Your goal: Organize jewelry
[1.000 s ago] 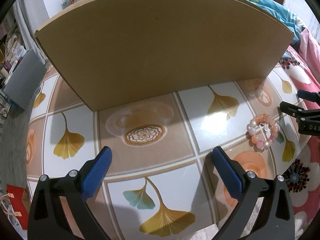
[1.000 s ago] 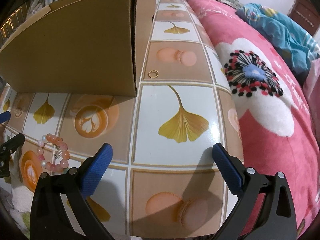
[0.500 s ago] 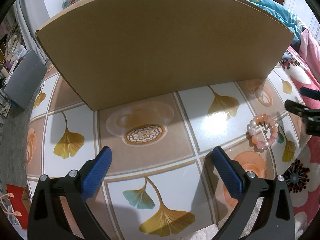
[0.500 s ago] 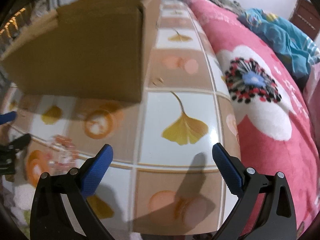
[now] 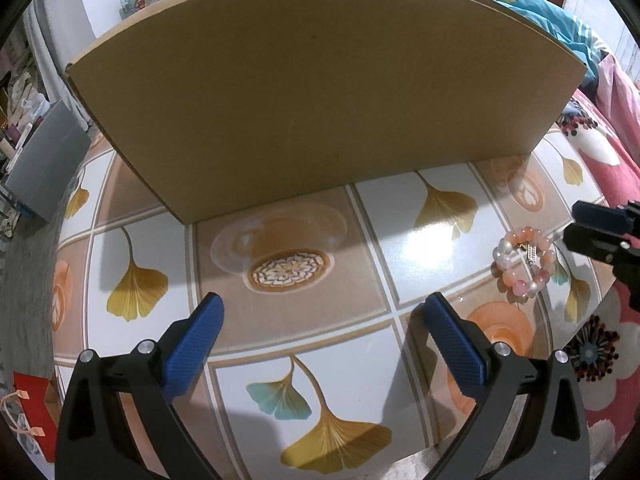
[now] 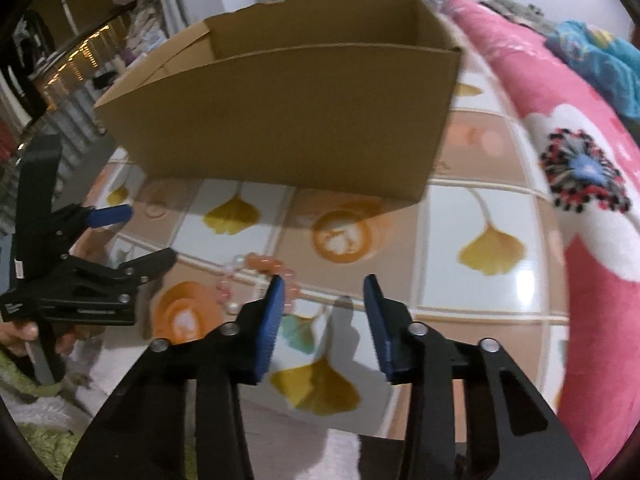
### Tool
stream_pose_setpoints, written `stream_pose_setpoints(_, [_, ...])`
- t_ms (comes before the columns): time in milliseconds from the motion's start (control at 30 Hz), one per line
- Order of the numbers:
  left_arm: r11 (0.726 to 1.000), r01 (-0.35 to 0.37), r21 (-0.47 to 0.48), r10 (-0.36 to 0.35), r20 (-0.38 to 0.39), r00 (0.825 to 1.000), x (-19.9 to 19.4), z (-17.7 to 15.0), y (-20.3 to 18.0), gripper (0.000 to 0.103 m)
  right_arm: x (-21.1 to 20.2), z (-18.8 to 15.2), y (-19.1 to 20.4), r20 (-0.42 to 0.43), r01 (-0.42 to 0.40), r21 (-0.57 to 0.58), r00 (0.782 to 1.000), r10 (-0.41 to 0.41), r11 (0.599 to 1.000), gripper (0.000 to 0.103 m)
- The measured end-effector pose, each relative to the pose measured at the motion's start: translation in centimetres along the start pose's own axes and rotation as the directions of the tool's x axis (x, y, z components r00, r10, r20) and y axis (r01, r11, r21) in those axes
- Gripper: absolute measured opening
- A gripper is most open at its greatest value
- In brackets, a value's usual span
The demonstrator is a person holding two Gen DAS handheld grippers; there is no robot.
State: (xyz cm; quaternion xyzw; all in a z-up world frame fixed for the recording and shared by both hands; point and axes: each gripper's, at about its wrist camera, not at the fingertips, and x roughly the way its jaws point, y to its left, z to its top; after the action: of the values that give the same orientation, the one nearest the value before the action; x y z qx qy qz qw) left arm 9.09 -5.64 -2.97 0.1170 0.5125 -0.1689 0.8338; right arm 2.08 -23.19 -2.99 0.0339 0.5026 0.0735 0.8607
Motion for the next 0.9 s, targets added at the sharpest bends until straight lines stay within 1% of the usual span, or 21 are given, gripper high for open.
stream_pose_setpoints(133, [1.000,0.006,0.009,-0.006,-0.001,1.000,0.4,0.2,0.1,0.099,0.9,0.3,1.0,-0.031,-0.018,-0.041,0.999,0.016,0.999,0.026])
stream_pose_setpoints(167, [1.000,0.008,0.012,-0.008,-0.003,1.000,0.4,0.2,0.1,0.099,1.0,0.2,1.1,-0.038,-0.018,-0.047,0.999,0.016,0.999,0.021])
stream_pose_setpoints(233, [1.000,0.013,0.018,-0.013,-0.006,1.000,0.4,0.3,0.1,0.098,1.6,0.2,1.5,-0.060,-0.019,-0.062,0.998,0.015,0.998,0.016])
stream_pose_setpoints(300, [1.000,0.015,0.022,-0.015,-0.006,1.000,0.5,0.4,0.1,0.098,2.1,0.2,1.7,-0.080,-0.017,-0.072,0.997,0.011,0.997,0.014])
stream_pose_setpoints(400, [1.000,0.017,0.024,-0.016,-0.004,1.000,0.6,0.3,0.1,0.098,2.3,0.3,2.1,-0.080,-0.002,-0.095,0.997,-0.006,0.995,0.013])
stream_pose_setpoints(433, [1.000,0.017,0.025,-0.017,-0.004,1.000,0.6,0.3,0.2,0.098,2.3,0.3,2.2,-0.082,0.003,-0.100,0.997,-0.012,0.995,0.008])
stream_pose_setpoints(567, [0.999,0.020,0.030,-0.019,-0.002,1.000,0.4,0.2,0.2,0.099,2.2,0.5,2.4,-0.084,-0.024,-0.090,0.996,0.016,0.996,0.007])
stream_pose_setpoints(700, [0.999,0.025,0.041,-0.025,0.002,1.000,0.2,-0.1,0.2,0.098,1.6,1.0,3.3,-0.060,-0.070,-0.069,0.996,0.066,0.995,0.007])
stream_pose_setpoints(900, [0.998,0.033,0.055,-0.033,0.000,0.999,0.3,-0.2,0.2,0.098,0.2,2.4,4.0,-0.022,-0.144,-0.039,0.989,0.143,0.989,0.007])
